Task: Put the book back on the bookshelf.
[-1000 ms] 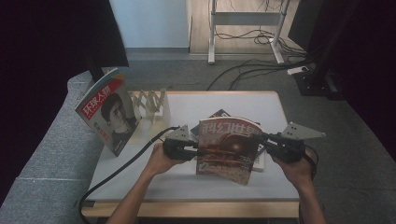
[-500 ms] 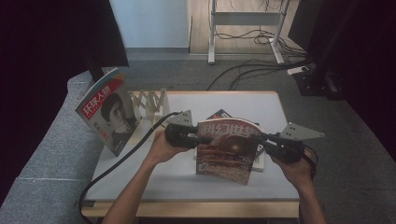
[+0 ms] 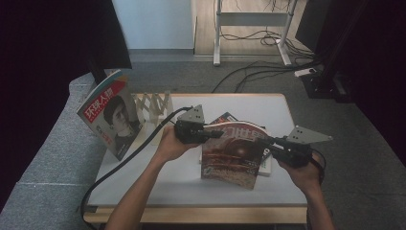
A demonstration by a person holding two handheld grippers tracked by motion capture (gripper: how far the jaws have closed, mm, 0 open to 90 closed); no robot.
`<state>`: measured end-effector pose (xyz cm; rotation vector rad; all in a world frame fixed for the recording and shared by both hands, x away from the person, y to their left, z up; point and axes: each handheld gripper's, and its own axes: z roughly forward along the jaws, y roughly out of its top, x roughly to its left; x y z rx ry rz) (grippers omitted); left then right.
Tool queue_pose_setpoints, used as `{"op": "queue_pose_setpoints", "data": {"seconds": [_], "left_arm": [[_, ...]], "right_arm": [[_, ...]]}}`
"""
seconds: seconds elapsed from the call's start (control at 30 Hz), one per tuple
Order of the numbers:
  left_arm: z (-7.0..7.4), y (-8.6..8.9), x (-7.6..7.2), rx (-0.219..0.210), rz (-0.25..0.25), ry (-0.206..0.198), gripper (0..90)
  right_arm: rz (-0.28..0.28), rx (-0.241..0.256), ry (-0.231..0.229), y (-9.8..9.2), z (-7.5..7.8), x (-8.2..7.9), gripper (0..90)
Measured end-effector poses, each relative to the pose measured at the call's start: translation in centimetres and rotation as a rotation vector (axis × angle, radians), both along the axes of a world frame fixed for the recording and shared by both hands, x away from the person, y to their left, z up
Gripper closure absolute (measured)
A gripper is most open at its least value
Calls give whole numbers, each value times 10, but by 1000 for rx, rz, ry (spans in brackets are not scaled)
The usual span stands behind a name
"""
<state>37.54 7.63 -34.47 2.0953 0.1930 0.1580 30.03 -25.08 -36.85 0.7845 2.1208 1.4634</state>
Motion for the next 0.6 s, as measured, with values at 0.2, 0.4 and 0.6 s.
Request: {"op": "queue_pose_setpoints", "data": {"seconds": [0.2, 0.4, 0.6], "left_arm": [[0, 4, -1, -17, -33, 29, 835], [1, 7, -6, -9, -32, 9, 835], [2, 10, -8, 3, -20, 11, 834]], "right_arm": [[-7, 1, 15, -4, -2, 1, 737], [-40, -20, 25, -10, -8, 0, 681], [-117, -56, 52, -25, -24, 2, 590]]}}
